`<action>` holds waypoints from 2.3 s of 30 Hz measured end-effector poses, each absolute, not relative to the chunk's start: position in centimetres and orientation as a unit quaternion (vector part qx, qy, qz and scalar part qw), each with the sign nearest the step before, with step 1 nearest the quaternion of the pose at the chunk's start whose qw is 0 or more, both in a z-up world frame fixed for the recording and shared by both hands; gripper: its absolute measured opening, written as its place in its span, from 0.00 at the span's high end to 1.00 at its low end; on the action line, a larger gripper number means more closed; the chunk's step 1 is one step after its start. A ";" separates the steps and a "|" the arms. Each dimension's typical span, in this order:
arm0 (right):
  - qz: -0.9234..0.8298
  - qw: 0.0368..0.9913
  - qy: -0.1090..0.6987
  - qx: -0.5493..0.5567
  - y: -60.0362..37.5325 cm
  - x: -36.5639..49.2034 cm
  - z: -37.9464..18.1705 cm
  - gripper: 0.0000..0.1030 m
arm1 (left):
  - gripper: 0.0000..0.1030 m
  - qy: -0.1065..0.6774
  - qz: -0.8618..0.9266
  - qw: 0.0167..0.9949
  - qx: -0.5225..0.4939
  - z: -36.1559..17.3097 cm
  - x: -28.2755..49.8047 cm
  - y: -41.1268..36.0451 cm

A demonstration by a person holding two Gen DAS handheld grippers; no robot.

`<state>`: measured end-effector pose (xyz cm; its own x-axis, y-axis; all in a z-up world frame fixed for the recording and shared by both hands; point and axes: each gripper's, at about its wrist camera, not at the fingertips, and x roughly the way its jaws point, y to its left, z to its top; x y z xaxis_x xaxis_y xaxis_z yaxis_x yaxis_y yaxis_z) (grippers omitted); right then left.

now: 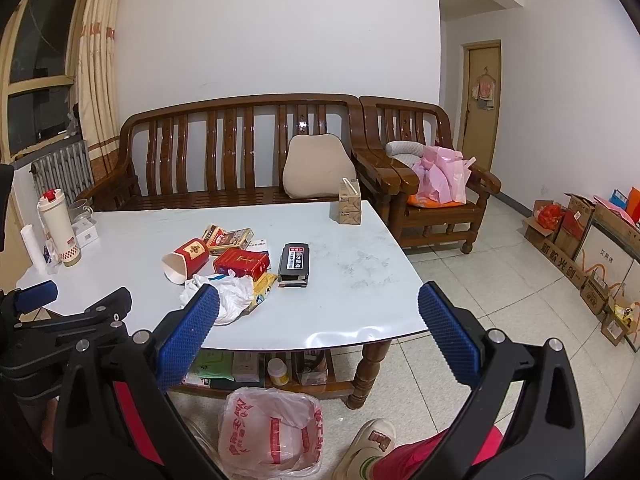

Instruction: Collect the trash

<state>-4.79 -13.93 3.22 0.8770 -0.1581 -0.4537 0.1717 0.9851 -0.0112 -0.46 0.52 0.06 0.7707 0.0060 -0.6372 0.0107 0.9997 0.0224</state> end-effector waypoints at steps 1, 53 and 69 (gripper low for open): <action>-0.086 0.968 0.234 0.014 -13.9 -4.8 3.2 0.05 | 0.07 0.339 -0.001 0.941 0.012 0.1 -0.5 0.5; -0.083 0.968 0.237 0.005 -13.0 -4.9 3.6 0.05 | 0.07 0.341 -0.001 0.940 0.012 0.5 -0.6 0.8; -0.079 0.967 0.242 0.005 -13.3 -4.5 3.8 0.05 | 0.07 0.347 0.002 0.938 0.013 0.9 0.2 1.0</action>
